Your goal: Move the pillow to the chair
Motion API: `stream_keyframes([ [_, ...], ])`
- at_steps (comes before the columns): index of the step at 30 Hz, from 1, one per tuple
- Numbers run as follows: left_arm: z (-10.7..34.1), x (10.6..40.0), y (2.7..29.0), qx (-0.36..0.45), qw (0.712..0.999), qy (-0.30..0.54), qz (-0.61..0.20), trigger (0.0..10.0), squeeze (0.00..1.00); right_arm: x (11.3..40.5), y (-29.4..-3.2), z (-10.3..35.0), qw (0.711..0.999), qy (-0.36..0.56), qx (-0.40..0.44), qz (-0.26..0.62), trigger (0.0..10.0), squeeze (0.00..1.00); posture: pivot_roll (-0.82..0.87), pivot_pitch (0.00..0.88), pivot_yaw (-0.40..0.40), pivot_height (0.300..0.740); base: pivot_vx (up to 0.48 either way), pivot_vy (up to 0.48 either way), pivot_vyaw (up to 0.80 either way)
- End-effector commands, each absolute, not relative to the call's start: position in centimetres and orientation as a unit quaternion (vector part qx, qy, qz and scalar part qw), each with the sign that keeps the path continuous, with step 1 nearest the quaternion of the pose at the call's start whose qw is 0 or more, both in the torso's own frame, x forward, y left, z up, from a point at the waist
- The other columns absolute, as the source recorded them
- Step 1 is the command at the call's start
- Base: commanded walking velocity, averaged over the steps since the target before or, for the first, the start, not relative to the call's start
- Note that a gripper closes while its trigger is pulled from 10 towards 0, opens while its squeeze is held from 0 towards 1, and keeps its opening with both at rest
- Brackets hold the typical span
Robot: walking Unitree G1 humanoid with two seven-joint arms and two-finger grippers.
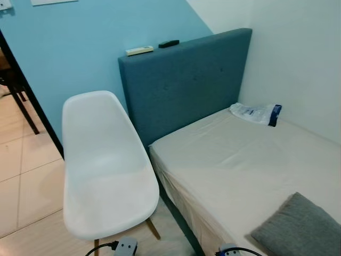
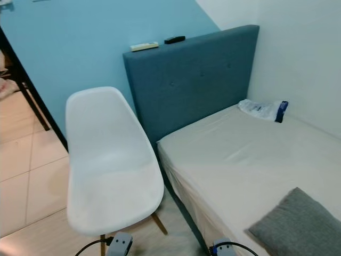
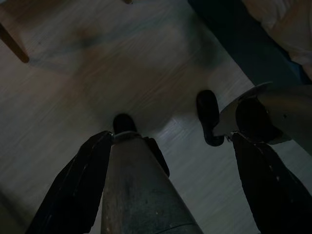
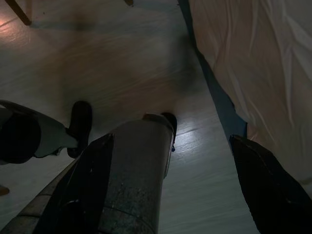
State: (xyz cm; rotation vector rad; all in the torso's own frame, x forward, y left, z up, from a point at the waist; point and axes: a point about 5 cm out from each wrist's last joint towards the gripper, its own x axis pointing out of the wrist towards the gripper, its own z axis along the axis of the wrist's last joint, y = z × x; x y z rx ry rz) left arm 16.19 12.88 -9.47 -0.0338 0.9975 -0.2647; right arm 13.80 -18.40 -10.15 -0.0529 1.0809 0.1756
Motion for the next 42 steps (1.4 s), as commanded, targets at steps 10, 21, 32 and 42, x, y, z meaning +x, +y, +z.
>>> stream_keyframes([
  [10,-9.4,16.3,13.5,-0.013,0.873,0.472,-0.118,10.0,0.00,14.2,-17.7,-9.9,0.853,0.486,-0.109,0.156,10.0,0.00,-0.06,0.025,0.013,0.740,0.000,0.000,0.00],
  [21,-9.4,16.1,14.4,-0.012,0.876,0.468,-0.113,10.0,0.00,17.2,-18.2,-7.4,0.882,0.324,-0.247,0.235,10.0,0.00,-0.08,0.052,0.041,0.740,0.000,0.000,0.00],
  [32,-9.3,16.4,15.0,-0.010,0.880,0.462,-0.112,10.0,0.00,19.5,-17.1,-5.7,0.911,0.256,-0.223,0.235,10.0,0.00,-0.07,0.042,0.027,0.740,0.000,0.000,0.00],
  [42,-8.9,17.2,14.7,-0.019,0.888,0.446,-0.109,10.0,0.00,21.1,-16.6,-4.2,0.924,0.206,-0.213,0.243,10.0,0.00,-0.08,0.035,-0.009,0.740,0.000,0.000,0.00],
])
